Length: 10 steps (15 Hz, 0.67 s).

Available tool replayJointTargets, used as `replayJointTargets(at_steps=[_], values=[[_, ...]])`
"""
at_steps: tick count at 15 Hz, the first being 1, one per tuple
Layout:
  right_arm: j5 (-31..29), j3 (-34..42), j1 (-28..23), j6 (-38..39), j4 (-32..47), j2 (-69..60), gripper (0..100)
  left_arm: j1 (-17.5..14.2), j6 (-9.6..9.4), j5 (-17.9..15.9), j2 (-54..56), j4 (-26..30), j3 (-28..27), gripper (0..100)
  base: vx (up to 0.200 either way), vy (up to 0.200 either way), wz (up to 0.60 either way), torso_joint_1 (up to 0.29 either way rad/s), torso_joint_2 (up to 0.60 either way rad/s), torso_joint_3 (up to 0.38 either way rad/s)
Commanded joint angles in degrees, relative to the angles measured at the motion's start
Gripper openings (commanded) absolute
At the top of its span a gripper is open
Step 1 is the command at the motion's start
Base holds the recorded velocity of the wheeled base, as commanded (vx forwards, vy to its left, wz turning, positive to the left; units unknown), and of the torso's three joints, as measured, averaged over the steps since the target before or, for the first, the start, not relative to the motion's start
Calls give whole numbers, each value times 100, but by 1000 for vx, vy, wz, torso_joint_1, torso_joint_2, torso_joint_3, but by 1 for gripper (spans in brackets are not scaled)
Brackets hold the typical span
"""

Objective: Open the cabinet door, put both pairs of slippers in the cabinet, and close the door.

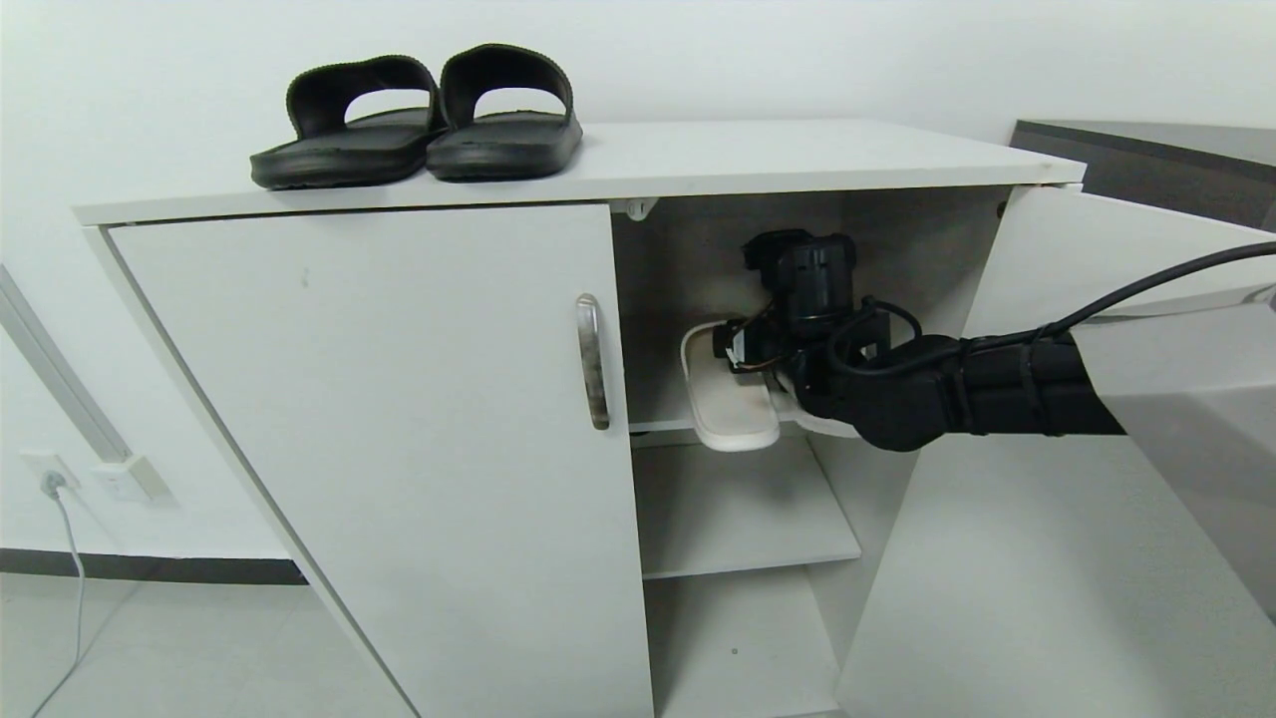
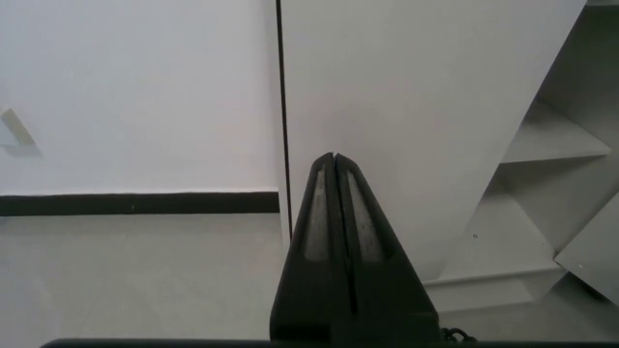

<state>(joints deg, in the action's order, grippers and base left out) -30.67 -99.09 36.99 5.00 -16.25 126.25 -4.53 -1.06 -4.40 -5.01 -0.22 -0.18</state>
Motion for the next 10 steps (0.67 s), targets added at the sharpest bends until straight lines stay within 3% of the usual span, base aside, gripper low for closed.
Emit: replayJointTargets(at_steps=[1, 3, 10], values=[[0, 117, 10, 1, 8, -144, 100, -4, 1, 1, -9, -4, 1, 0, 0, 0, 0, 0, 0, 0], [0, 372, 37, 1, -10, -390, 100, -4, 1, 1, -9, -4, 1, 0, 0, 0, 0, 0, 0, 0], [70, 2912, 661, -8, -941, -2104, 100, -4, 9, 1, -9, -4, 1, 0, 0, 0, 0, 0, 0, 0]])
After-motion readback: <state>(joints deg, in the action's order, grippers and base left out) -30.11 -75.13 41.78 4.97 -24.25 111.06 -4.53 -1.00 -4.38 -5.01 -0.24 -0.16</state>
